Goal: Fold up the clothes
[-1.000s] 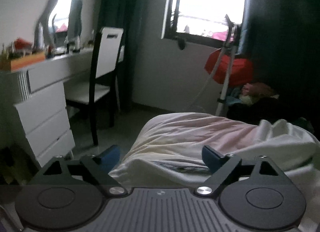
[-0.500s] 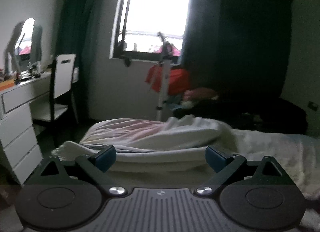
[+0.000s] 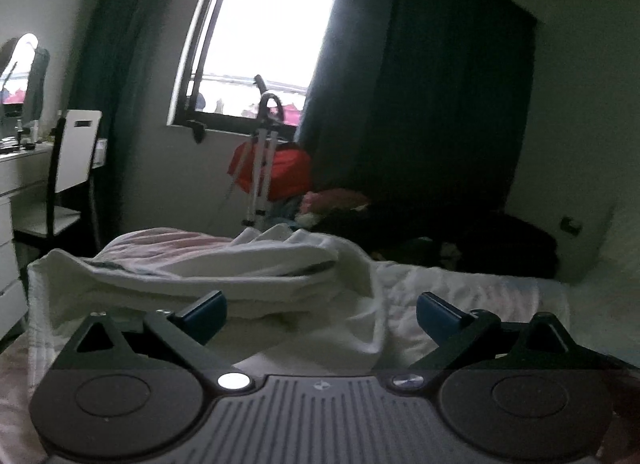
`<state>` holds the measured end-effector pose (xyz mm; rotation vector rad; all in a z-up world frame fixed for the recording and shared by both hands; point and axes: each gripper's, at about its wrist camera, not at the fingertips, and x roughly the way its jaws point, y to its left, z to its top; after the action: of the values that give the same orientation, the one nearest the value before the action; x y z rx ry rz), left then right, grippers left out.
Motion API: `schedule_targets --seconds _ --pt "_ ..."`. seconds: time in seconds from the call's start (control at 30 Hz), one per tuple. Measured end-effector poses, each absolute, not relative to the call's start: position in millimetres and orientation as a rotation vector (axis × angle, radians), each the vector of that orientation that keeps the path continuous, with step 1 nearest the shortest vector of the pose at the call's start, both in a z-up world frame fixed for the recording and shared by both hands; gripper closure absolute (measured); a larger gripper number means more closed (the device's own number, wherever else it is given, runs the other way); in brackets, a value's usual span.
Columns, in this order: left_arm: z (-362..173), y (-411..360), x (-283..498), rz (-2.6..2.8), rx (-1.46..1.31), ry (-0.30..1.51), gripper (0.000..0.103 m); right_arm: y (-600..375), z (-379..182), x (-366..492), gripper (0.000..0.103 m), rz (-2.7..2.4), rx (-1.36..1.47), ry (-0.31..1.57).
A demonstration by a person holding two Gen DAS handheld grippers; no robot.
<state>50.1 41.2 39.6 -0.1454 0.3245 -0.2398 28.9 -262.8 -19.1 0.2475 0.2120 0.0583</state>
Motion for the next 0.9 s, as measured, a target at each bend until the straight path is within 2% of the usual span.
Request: schedule_targets --seconds 0.23,0.57,0.9 --pt "1.7 37.0 60.3 -0.222 -0.149 0.321 0.001 -270.9 -28.3 34.8 0.017 0.01 0.263 0.217" --pt "-18.1 16.0 61.5 -0.266 -0.04 0.336 0.001 -267.6 -34.4 37.8 0.017 -0.034 0.214 0.253" --pt "-47.3 -7.6 123.7 -0.299 -0.008 0.481 0.002 -287.9 -36.9 36.4 0.017 -0.154 0.25 0.281"
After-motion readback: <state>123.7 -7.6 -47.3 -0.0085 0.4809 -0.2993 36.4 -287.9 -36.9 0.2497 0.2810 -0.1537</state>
